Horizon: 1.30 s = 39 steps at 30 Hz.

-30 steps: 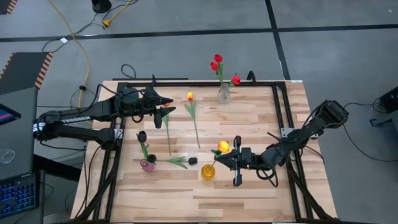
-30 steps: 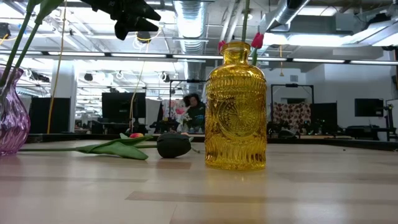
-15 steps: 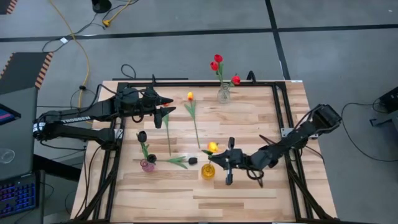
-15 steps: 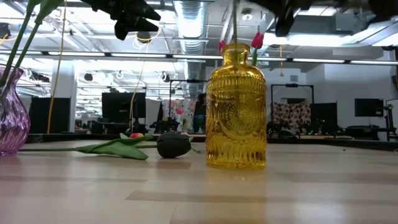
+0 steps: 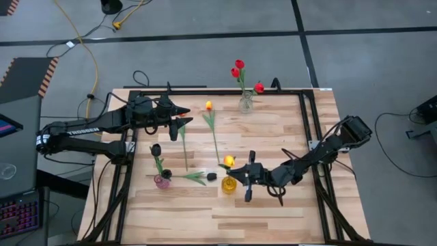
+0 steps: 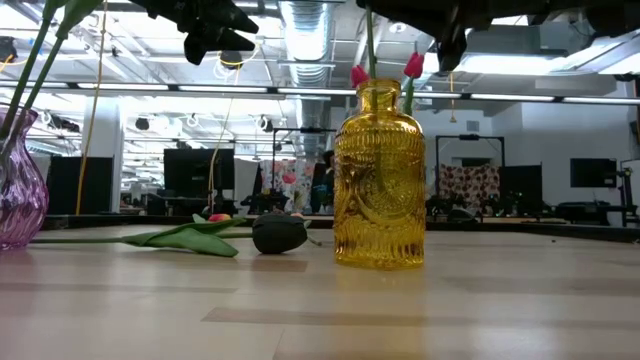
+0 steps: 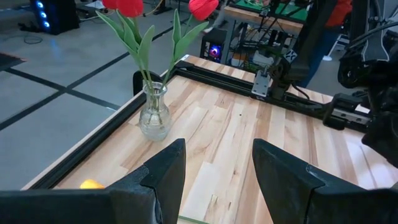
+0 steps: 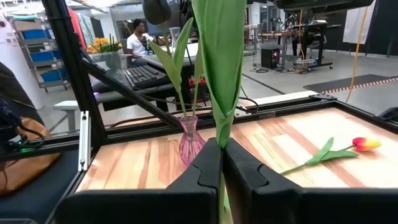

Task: Sort flowers into vase by color
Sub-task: Put the left yellow flower into the yellow vase

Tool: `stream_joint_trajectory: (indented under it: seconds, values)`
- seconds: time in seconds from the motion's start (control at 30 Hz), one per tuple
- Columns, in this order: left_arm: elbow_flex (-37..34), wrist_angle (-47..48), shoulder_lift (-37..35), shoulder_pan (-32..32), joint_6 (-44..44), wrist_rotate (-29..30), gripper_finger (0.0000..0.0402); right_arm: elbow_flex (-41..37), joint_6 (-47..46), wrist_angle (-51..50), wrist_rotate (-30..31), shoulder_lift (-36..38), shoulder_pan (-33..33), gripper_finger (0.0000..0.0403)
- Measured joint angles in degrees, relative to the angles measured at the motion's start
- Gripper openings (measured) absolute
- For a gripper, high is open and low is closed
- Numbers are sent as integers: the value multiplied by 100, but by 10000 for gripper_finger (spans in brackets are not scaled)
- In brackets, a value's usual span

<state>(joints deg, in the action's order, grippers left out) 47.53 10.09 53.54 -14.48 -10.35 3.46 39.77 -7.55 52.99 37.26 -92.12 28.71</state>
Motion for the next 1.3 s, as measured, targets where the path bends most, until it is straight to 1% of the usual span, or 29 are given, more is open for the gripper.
stream_joint_trajectory:
  seconds: [0.13, 0.43, 0.6, 0.77, 0.83, 0.9, 1.07, 1.13, 1.2, 1.3]
  values:
    - [0, 0, 0, -2, 0, 0, 173, 0, 0, 2, 0, 0, 2, 48]
    - [0, -2, 0, -1, 0, 0, 173, 0, -2, -29, 2, 19, 2, 107]
    - [0, -2, 0, -1, 0, 0, 173, 0, -8, -613, 0, 326, 36, 144]
    - [0, -2, 0, -2, -103, 0, 174, 0, -106, -1556, -28, 800, 98, 188]
    - [0, 5, 0, -1, -300, 33, 174, 0, -217, -1982, -33, 1040, 96, 205]
    - [0, 74, 0, 2, -651, 236, 174, 2, -254, -2412, -32, 1280, 93, 218]
    - [0, 762, 0, -2, -1678, 1247, 174, 2, -253, -3341, -17, 1886, -6, 234]
    - [0, 1081, 31, -2, -2003, 1468, 174, 2, -251, -3562, 2, 2091, -98, 234]
    - [0, 1332, 137, -28, -2321, 1514, 174, 2, -251, -3823, 8, 2279, -209, 234]
    - [0, 1596, 428, -126, -2677, 1280, 174, 2, -247, -4105, 15, 2495, -420, 235]
